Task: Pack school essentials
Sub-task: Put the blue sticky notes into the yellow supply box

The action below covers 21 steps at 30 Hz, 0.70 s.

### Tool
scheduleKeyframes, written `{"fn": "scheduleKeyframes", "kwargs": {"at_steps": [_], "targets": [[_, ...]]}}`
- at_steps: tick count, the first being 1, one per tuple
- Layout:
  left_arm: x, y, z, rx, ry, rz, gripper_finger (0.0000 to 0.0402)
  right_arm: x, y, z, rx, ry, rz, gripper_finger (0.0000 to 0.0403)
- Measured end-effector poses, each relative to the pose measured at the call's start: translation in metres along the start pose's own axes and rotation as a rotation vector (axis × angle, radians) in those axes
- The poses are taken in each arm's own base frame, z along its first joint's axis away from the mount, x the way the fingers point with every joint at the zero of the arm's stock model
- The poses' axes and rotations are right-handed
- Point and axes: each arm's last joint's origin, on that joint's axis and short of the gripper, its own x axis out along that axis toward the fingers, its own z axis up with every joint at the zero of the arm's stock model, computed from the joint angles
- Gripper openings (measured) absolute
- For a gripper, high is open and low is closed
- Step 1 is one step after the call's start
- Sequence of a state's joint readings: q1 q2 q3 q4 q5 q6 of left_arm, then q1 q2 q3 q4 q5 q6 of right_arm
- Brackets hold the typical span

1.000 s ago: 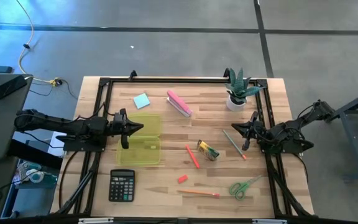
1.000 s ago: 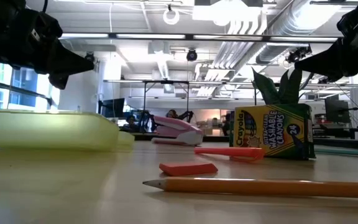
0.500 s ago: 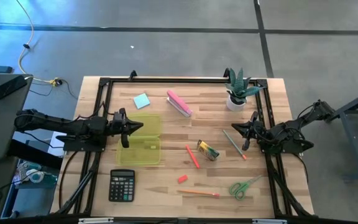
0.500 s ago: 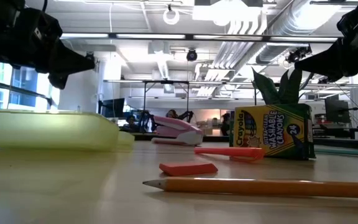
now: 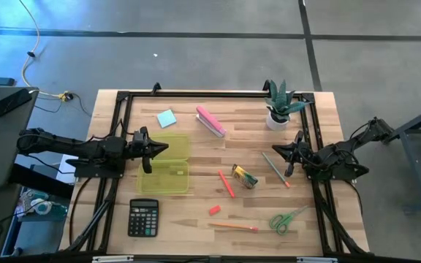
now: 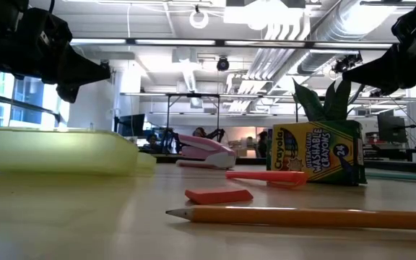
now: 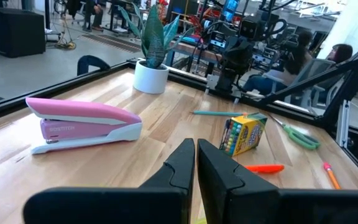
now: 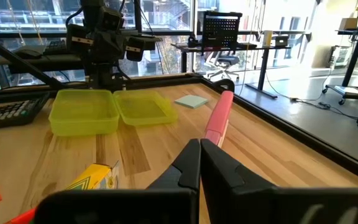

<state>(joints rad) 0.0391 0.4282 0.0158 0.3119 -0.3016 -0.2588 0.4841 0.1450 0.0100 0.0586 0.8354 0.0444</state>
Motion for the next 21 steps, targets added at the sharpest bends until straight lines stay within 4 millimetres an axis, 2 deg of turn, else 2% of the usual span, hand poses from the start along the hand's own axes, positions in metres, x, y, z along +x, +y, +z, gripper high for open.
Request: {"fn": "scheduleKeyframes", "kwargs": {"at_steps": [21], "targets": [[0.0,0.0002,0.0001,0.0,-0.002,0.008,0.0009,0.0,0.0001,0.0,0.0,0.0,0.004,0.0]]}}
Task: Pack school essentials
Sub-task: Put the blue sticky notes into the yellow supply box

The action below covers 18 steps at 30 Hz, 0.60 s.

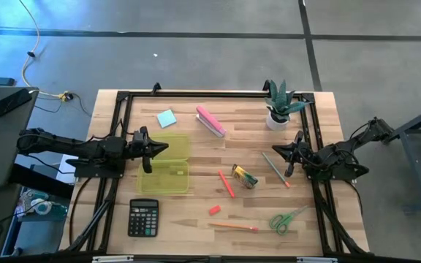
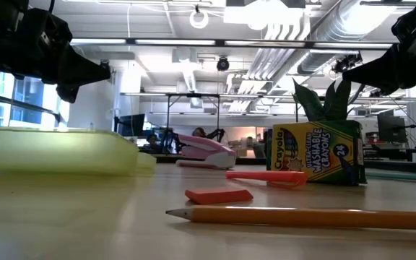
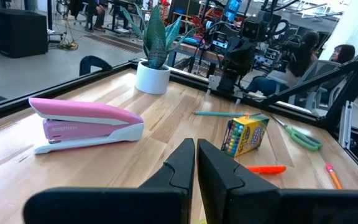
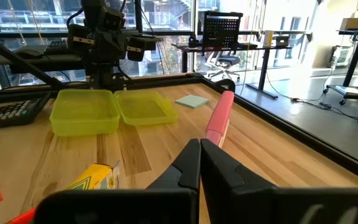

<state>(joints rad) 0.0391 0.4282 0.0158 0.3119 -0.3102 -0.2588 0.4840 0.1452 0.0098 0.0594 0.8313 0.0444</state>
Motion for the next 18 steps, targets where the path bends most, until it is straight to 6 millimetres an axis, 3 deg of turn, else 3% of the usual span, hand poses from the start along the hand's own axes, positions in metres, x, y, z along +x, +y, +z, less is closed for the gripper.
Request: {"fn": "scheduleKeyframes", "kwargs": {"at_steps": [18], "targets": [[0.0,0.0008,0.0002,0.033,-0.007,0.028,0.0013,0.0,0.0001,0.0,0.0,0.0,0.002,0.0]]}}
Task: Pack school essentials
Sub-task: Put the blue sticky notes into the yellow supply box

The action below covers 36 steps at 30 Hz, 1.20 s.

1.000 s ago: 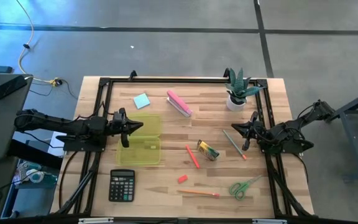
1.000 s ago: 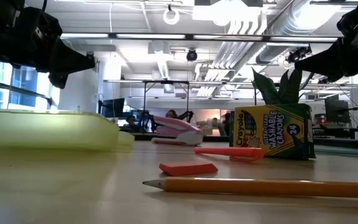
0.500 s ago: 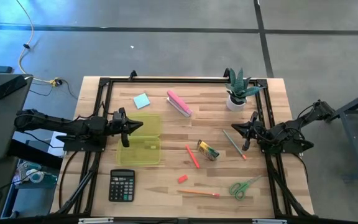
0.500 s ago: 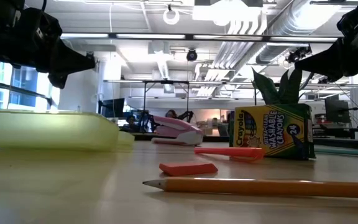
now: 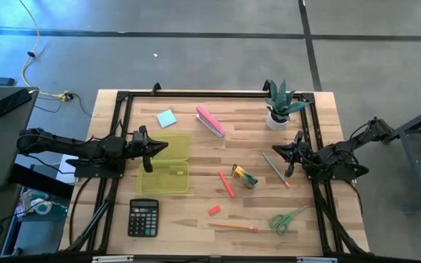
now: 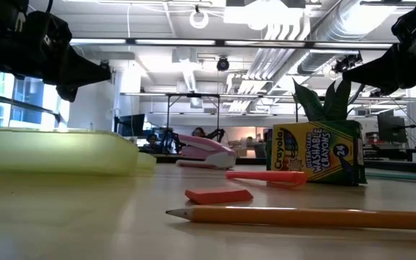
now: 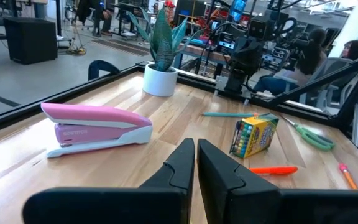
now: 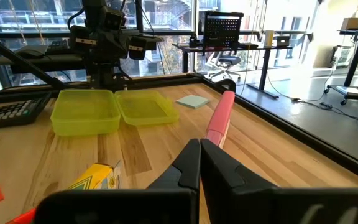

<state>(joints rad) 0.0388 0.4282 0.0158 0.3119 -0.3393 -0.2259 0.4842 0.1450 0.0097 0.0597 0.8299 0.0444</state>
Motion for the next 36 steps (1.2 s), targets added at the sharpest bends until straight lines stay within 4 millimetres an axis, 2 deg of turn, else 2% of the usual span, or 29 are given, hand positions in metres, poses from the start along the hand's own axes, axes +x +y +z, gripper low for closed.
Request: {"fn": "scheduleKeyframes", "kwargs": {"at_steps": [17,36], "targets": [[0.0,-0.0004,-0.0001,0.017,0.003,-0.014,0.0069,0.0,0.0,0.0001,0.0,0.0,0.0,0.0],[0.0,-0.0004,-0.0001,0.017,0.003,-0.013,0.0065,0.0,0.0,0.0,0.0,0.0,-0.001,0.0]]}}
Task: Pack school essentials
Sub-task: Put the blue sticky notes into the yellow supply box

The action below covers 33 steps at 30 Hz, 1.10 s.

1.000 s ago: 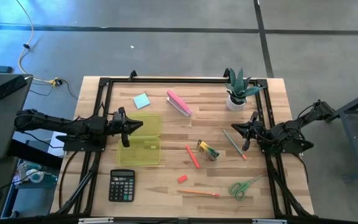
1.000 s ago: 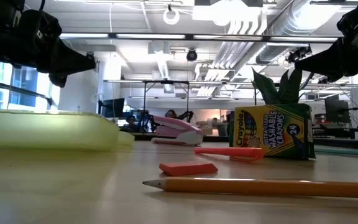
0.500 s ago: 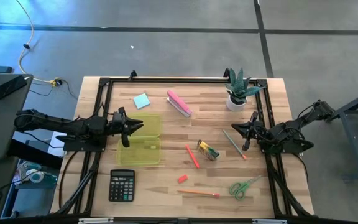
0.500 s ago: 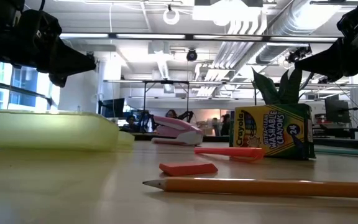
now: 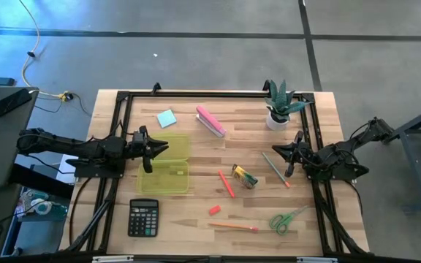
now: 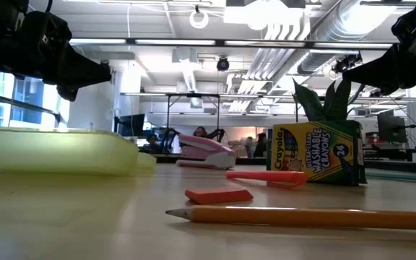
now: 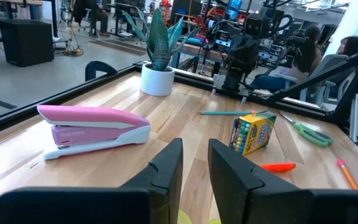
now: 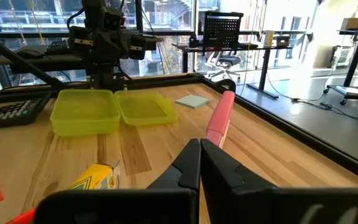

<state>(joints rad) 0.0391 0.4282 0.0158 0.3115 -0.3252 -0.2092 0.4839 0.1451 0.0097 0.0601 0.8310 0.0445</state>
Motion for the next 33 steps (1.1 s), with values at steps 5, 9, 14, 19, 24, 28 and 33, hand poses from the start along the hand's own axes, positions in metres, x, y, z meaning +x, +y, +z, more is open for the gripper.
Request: {"fn": "scheduleKeyframes", "kwargs": {"at_steps": [5,9,14,19,24,28,33], "targets": [[0.0,0.0,0.0,0.0,0.0,0.0,0.0065,0.0,0.0,0.0,0.0,0.0,0.0,0.0],[0.0,0.0,0.0,0.002,0.0,0.0,0.0065,0.0,0.0,0.0,0.0,0.0,0.0,0.0],[0.0,0.0,0.0,0.003,0.0,-0.001,0.0065,0.0,0.0,0.0,0.0,0.0,0.0,0.0],[0.0,0.0,0.0,0.049,0.0,-0.001,0.0065,0.0,0.0,0.0,0.0,0.0,0.0,0.0],[0.0,0.0,0.002,0.042,-0.018,0.002,0.0065,0.0,0.0,0.0,0.0,0.0,0.0,0.0],[0.0,0.0,0.009,0.046,-0.04,0.066,0.0065,0.0,0.0,0.0,0.0,0.0,0.0,0.0],[0.003,0.003,0.024,0.106,0.018,0.224,0.007,0.0,0.0,0.0,0.0,0.0,0.0,0.0]]}}
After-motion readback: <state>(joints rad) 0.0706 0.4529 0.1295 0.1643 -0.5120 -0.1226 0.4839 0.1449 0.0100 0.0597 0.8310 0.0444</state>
